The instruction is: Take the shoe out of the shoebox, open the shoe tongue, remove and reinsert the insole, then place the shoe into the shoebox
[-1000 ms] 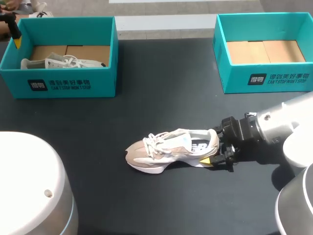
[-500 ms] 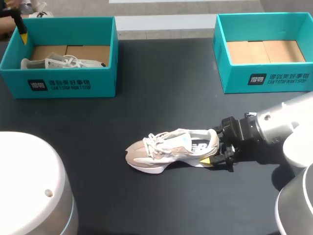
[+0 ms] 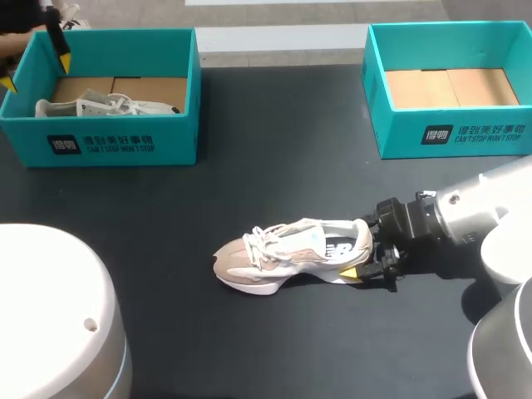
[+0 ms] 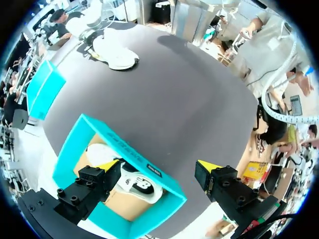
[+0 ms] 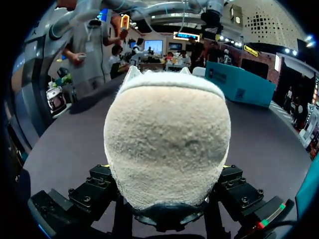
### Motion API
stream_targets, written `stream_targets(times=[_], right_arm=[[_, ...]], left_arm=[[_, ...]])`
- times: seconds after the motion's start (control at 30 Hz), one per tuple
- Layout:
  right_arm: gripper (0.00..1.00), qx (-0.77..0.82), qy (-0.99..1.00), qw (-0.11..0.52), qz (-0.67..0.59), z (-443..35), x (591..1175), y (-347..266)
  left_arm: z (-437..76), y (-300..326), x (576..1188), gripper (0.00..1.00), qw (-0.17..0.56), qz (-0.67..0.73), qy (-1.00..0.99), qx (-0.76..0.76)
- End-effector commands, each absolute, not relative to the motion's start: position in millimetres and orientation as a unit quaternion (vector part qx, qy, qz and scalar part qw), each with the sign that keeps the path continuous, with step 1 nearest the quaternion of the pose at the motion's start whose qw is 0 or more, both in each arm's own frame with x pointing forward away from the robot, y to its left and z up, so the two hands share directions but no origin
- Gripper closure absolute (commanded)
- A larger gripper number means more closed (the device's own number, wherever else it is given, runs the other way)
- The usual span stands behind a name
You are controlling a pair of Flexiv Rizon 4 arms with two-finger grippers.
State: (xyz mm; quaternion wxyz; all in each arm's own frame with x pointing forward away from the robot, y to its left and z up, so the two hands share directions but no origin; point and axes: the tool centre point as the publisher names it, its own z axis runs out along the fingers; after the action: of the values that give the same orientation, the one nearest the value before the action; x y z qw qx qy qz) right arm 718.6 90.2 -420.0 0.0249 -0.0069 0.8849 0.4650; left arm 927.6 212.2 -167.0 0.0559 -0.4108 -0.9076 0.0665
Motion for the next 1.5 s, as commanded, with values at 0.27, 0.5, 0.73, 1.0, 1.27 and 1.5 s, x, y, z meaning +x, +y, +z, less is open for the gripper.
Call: stream_targets(times=[0.27, 0.5, 0.73, 1.0, 1.27, 1.5], right_arm=[[1.00, -0.006, 0.885, 0.026, 0.464, -420.6, 718.1, 92.1], [1.00, -0.006, 0.885, 0.026, 0.464, -420.6, 718.1, 92.1], [1.00, -0.006, 0.885, 0.026, 0.464, -420.6, 718.1, 92.1], [1.00, -0.006, 0.885, 0.026, 0.464, -420.6, 718.1, 92.1], [1.00, -0.006, 0.885, 0.026, 0.464, -420.6, 718.1, 92.1], [1.00, -0.006, 0.885, 0.026, 0.464, -420.6, 718.1, 92.1]], left_arm=[[-167.2, 192.3, 905.1, 0.00, 0.077, 0.012, -0.995, 0.067], [-150.5, 153.4, 889.4, 0.00, 0.087, 0.054, -0.961, 0.259], [-141.7, 107.0, 882.1, 0.00, 0.081, 0.059, -0.920, 0.380], [-143.4, 100.7, 882.1, 0.00, 0.081, 0.051, -0.917, 0.387], [-143.4, 100.7, 882.1, 0.00, 0.081, 0.051, -0.917, 0.387], [-146.7, 83.0, 877.4, 0.00, 0.087, 0.049, -0.864, 0.493]])
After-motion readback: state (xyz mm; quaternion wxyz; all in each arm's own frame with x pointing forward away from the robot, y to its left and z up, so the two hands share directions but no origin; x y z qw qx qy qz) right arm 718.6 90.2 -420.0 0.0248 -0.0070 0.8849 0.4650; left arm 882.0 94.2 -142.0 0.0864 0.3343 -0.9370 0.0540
